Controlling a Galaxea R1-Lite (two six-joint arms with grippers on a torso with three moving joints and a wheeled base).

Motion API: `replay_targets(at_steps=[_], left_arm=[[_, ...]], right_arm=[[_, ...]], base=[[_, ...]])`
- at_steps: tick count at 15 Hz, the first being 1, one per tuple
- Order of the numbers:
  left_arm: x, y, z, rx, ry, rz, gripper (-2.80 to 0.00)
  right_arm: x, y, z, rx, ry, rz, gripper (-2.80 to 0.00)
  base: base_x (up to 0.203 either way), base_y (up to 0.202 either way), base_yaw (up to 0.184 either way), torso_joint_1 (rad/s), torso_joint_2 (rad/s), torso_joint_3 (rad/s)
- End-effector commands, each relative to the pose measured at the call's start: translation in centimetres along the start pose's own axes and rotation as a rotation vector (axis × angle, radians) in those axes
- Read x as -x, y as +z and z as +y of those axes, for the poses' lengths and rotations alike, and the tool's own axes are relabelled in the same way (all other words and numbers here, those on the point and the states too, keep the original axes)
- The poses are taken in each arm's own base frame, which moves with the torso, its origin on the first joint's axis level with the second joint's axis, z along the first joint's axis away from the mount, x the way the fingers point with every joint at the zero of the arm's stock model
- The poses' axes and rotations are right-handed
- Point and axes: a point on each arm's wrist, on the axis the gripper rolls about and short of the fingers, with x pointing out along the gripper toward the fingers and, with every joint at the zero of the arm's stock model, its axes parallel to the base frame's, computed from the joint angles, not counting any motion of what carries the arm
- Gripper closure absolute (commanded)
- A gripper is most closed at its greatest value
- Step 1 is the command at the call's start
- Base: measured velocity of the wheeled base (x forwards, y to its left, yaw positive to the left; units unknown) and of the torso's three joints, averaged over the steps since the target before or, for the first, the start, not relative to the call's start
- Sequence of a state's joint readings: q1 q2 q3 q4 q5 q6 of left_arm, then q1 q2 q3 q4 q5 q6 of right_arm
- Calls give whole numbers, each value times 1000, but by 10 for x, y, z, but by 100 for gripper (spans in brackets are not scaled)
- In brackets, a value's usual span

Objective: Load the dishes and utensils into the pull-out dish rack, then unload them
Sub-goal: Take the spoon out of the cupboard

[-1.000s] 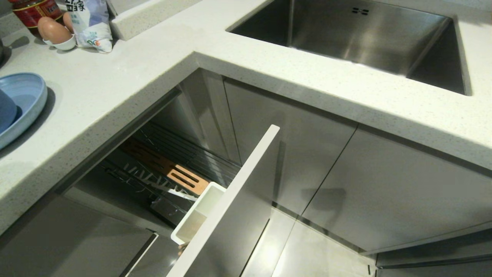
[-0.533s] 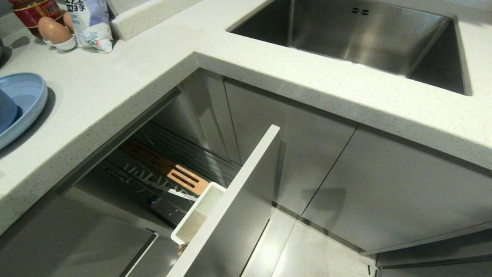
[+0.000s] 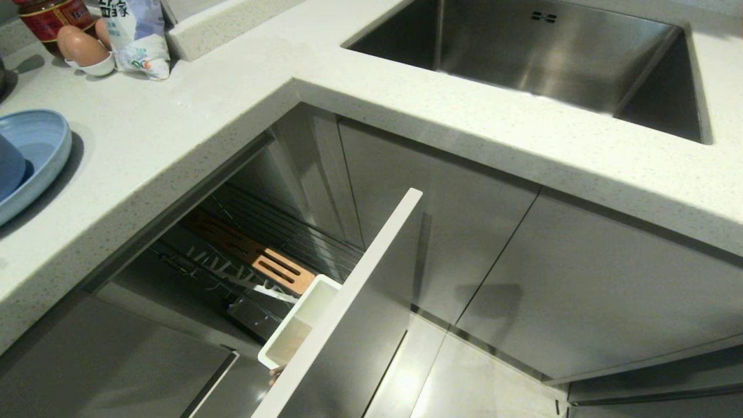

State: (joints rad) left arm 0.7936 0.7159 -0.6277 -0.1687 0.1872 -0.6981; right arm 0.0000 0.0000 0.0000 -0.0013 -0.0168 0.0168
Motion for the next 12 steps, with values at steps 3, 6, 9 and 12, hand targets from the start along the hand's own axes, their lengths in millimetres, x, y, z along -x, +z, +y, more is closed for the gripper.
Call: replay_targets(at_steps=[3, 6, 9, 12], left_arm=[[-3, -2, 1, 3, -1, 22, 0], [-3, -3, 1, 2, -19, 45, 0], [-3, -5, 1, 2, -24, 53, -280], [-3, -4, 1, 3, -29, 49, -280]], right_arm=[[0, 0, 0, 0, 0, 1, 0], [0, 0, 0, 0, 0, 1, 0], [0, 0, 0, 0, 0, 1, 0], [0, 0, 0, 0, 0, 1, 0]], base=[[0, 0, 0, 0, 0, 0], [0, 0, 0, 0, 0, 0], [0, 0, 0, 0, 0, 0], [0, 0, 0, 0, 0, 0]])
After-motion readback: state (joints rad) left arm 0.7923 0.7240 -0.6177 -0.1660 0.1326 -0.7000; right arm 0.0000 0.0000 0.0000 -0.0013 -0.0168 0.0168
